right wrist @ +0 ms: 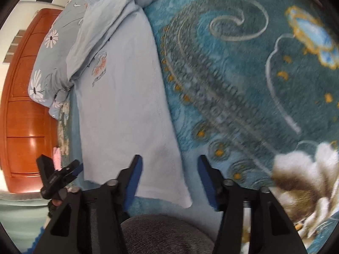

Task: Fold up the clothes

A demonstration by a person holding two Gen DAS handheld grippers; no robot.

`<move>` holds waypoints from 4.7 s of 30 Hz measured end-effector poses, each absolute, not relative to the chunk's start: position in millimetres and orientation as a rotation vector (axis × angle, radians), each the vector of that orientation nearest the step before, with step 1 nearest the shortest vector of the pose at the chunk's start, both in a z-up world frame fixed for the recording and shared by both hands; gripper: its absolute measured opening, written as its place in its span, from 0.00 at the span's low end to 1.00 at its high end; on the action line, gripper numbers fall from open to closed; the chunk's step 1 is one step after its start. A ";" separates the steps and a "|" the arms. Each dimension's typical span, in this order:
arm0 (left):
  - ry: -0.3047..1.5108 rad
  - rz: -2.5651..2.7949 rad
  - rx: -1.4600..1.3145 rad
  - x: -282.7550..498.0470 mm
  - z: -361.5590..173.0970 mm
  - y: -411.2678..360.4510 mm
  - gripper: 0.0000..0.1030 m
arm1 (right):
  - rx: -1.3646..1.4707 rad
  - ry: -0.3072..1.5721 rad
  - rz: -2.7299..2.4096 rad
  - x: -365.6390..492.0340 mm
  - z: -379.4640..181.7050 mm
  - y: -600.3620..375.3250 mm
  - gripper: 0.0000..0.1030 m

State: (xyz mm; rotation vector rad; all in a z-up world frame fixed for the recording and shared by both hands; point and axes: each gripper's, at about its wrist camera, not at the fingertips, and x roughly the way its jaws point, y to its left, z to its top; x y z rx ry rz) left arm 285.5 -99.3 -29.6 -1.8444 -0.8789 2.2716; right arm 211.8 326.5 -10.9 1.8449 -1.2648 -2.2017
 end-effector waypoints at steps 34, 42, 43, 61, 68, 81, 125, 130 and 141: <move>-1.311 2.278 -1.193 109.9 80.0 -149.0 0.05 | 1.086 -1.491 -2.246 35.3 95.6 412.7 0.02; -1.422 2.254 -1.218 3.2 45.1 -156.9 0.06 | 1.164 -1.510 -2.307 -54.6 75.3 442.6 0.02; -1.443 2.245 -1.231 -4.2 38.6 -157.3 0.06 | 1.175 -1.533 -2.299 -61.0 69.0 444.7 0.02; -1.275 2.336 -1.331 44.0 11.2 -172.4 0.64 | 1.340 -1.310 -2.444 -17.8 44.8 444.8 0.29; -1.097 2.301 -1.480 72.7 -28.5 -144.8 0.70 | 1.507 -1.237 -2.328 5.8 -12.2 415.4 0.50; -1.037 2.281 -1.382 46.9 -45.7 -134.4 0.82 | 1.421 -1.190 -2.309 -37.2 -25.6 405.0 0.50; -0.998 2.127 -1.787 241.7 -24.1 -103.9 0.18 | 1.775 -1.415 -2.102 135.0 -6.2 353.0 0.14; -0.951 2.172 -1.767 237.9 -15.5 -112.4 0.44 | 1.817 -1.270 -2.212 136.8 10.2 365.3 0.14; -0.625 2.377 -1.719 181.1 17.3 -102.1 0.65 | 1.709 -1.089 -2.385 89.9 37.4 387.0 0.15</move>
